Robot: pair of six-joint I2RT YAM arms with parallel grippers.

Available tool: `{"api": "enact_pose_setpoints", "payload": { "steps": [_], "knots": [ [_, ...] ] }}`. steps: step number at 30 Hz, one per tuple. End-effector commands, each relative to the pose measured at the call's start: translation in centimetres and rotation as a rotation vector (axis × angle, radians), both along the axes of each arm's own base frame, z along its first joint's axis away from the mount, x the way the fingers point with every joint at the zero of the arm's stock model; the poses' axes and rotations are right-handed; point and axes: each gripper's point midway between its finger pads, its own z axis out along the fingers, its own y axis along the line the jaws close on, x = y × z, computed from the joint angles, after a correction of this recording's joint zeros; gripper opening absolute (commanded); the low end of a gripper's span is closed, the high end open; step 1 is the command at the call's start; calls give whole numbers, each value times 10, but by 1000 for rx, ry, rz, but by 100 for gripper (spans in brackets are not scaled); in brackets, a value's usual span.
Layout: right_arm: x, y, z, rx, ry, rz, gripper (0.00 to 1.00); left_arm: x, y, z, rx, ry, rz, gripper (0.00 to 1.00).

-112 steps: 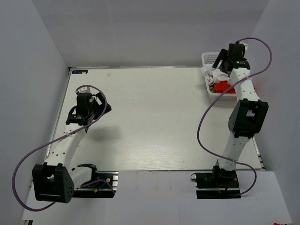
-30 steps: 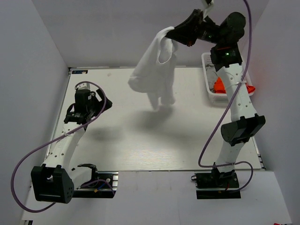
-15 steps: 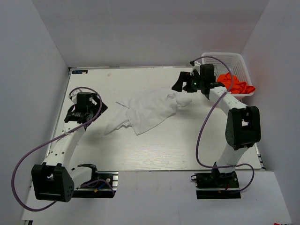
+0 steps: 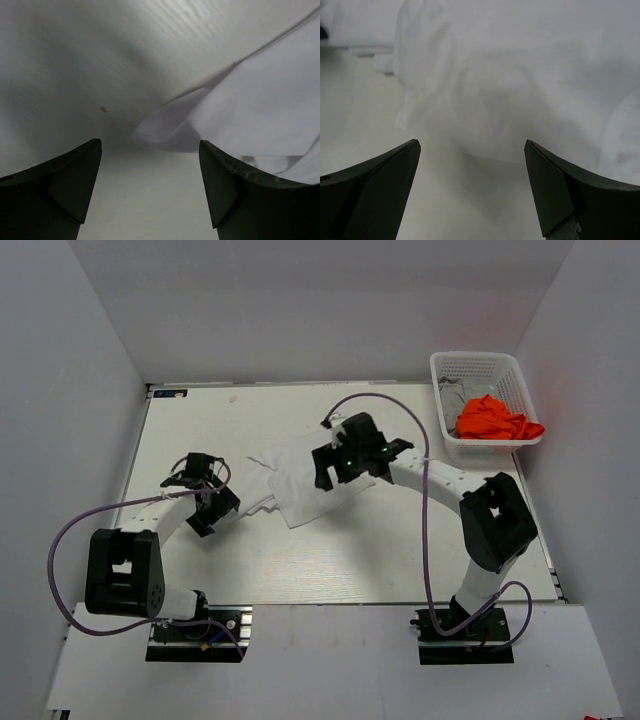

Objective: Fold and stack the t-shirts
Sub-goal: Flatten out the tshirt

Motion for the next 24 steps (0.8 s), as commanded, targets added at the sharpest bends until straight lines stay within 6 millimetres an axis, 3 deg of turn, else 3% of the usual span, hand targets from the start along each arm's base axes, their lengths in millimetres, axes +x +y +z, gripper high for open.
{"api": "enact_pose_setpoints", "payload": {
  "steps": [1, 6, 9, 10, 11, 12, 16, 24],
  "knots": [
    [-15, 10, -11, -95, -16, 43, 90, -7, -11, -7, -71, 3, -2, 87],
    [-48, 45, -22, -119, -35, 158, 90, -8, -14, -15, -86, -13, -8, 71],
    [-56, 52, -24, -121, -38, 187, 90, -3, -10, -16, -69, -18, 9, 41],
    [-60, 55, -27, -126, -35, 199, 90, -2, -10, -20, -67, 0, 10, 29],
    [-61, 58, -28, -124, -38, 204, 90, 0, -10, -20, -67, 0, 10, 11],
    [-66, 62, -33, -129, -24, 213, 90, 0, -10, -20, -67, 0, 10, 2],
    [-86, 92, -39, -125, -26, 287, 89, 2, -7, -21, -45, 4, 4, 0],
    [-92, 116, -60, -170, -68, 216, 84, 11, -4, 14, -21, -164, -13, 0]
  ]
}}
